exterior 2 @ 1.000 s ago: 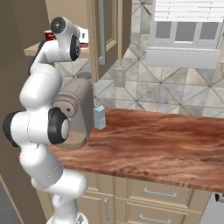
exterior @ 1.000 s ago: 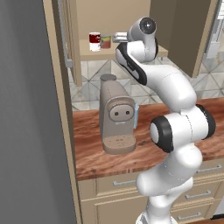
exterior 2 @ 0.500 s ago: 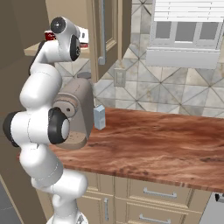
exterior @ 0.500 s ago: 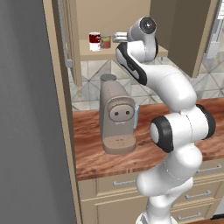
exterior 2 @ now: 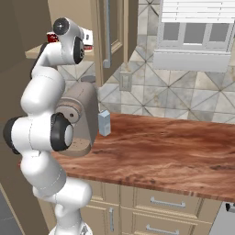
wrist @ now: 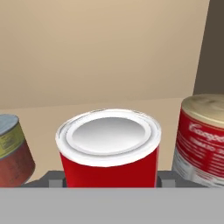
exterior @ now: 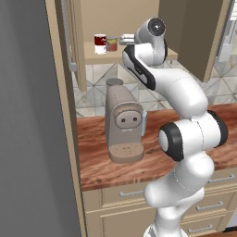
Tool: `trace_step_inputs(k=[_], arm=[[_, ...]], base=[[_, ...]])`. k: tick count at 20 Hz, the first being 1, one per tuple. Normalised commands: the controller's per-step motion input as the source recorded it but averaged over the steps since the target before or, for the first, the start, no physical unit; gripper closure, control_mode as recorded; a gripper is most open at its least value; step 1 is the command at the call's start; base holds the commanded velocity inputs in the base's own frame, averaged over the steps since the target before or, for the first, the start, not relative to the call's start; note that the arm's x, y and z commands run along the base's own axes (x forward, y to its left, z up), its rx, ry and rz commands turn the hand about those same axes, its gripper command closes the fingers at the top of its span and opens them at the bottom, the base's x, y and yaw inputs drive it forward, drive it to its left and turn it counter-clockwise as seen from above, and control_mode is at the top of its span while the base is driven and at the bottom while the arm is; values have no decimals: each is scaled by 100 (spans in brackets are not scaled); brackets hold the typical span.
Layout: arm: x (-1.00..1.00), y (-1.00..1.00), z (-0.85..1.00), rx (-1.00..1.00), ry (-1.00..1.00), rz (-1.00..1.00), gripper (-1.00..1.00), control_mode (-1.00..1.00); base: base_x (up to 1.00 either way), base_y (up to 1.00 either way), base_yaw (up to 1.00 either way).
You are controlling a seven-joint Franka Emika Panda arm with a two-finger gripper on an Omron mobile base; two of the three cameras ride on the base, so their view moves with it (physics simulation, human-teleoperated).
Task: Stack two cans on top of the other two cans in the cabinet.
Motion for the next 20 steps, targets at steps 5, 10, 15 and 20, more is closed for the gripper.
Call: trace_step_inputs(k=[5,10,15,20], arm=[[0,0,0,0,0,0,100,-100],[0,0,0,0,0,0,100,-100],[0,0,0,0,0,0,100,-100],[-27,0,0,0,-9,0,100,-100]], base=[[0,0,0],[0,0,0],[0,0,0],[0,0,0]])
